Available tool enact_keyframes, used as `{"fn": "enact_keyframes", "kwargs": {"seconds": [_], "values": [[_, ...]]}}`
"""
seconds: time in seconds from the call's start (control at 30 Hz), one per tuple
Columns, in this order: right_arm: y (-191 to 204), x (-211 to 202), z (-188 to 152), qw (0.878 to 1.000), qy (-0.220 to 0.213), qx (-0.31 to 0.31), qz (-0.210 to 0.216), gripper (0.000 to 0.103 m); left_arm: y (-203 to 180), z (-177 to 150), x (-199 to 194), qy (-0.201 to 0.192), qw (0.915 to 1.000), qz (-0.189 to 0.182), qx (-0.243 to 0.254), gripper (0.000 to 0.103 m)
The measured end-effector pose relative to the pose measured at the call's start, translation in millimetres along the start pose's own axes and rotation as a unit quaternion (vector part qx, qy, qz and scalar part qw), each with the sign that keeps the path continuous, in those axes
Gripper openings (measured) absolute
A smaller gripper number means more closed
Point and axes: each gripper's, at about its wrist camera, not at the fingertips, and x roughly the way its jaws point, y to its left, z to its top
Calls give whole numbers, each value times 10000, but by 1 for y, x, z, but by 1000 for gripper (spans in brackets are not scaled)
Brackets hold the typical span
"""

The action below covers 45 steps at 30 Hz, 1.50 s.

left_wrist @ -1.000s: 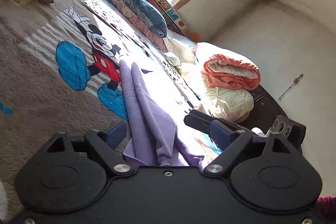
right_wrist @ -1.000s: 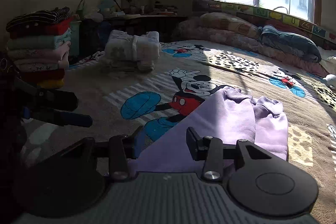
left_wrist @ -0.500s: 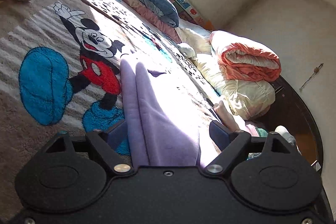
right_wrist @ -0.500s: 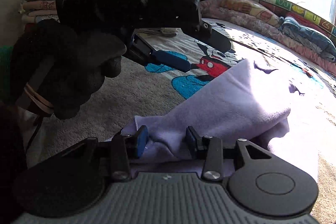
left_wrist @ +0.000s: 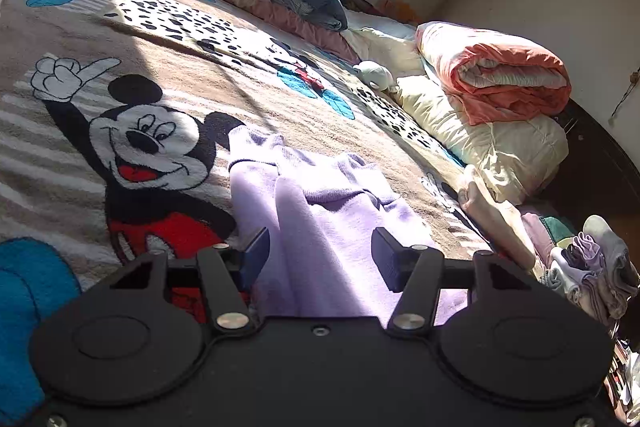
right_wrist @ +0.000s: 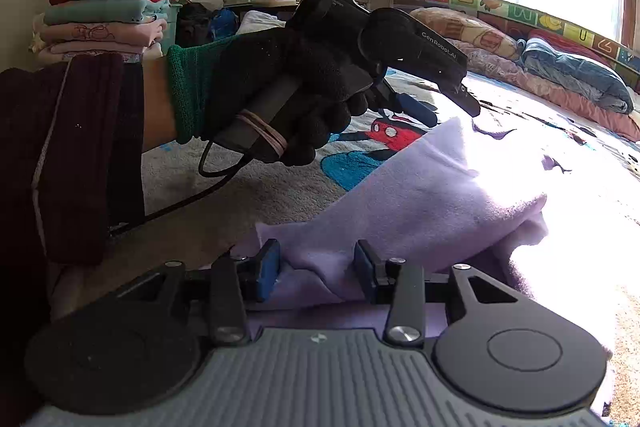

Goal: Fold clothes
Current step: 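Grasp the folded sweatshirt edge with the right gripper while the left gripper grips the cuffs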

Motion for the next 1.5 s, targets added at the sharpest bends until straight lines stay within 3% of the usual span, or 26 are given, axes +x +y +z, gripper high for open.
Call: {"fn": "enact_keyframes", "kwargs": {"seconds": [0.1, 0.17, 0.2, 0.27, 0.33, 0.47, 0.7, 0.77, 0.83, 0.9, 1.13, 1.2, 1.3, 1.33, 1.4, 1.5], "values": [[3, -1, -3, 9999, -37, -75, -70, 43, -4, 6, 18, 138, 9996, 85, 216, 39], [2, -1, -4, 10000, -71, -15, -57, 43, -6, 7, 23, 112, 9991, 110, 395, 7], [1, -2, -5, 10000, -87, 5, -45, 43, -7, 6, 22, 9, 9990, 58, 452, 5], [0, -1, -7, 9999, -105, 49, -32, 43, -6, 6, 12, -319, 9984, -55, 469, 4], [-1, -1, -7, 9999, -115, 87, -18, 43, -3, 6, 8, -454, 9980, 102, 429, 4], [-6, -2, -6, 9998, -101, 165, 9, 44, 10, 1, 16, -419, 9975, 532, 176, 4], [-16, -10, 0, 9982, -55, 578, 154, 51, 14, 7, 16, -390, 9985, 378, 33, 6], [-20, -19, 4, 9977, -144, 649, 161, 57, 16, 10, 16, -339, 9990, 281, -63, 38], [-25, -26, 9, 9977, -232, 635, 86, 68, 18, 13, 16, -289, 9993, 183, -158, 50], [-30, -30, 16, 9980, -316, 539, -67, 72, 19, 17, 17, -244, 9995, 128, -163, 50], [-46, -5, 37, 9992, -201, 70, -330, 73, 7, 32, 38, -35, 9985, 42, 536, 47], [-46, 4, 40, 9991, -142, -91, -391, 79, 4, 33, 47, 65, 9973, 91, 722, 42], [-49, 8, 45, 9994, -181, -75, -302, 79, 2, 33, 59, 170, 9946, 125, 1021, 22], [-49, 6, 46, 9994, -247, -26, -222, 79, 0, 32, 61, 168, 9933, 126, 1133, 10], [-41, 6, 44, 9996, -208, -191, -92, 84, -3, 33, 64, 138, 9916, 102, 1286, 10], [-23, 10, 34, 9984, 24, -555, 36, 84, -3, 35, 63, -28, 9918, 32, 1278, 9]]}}
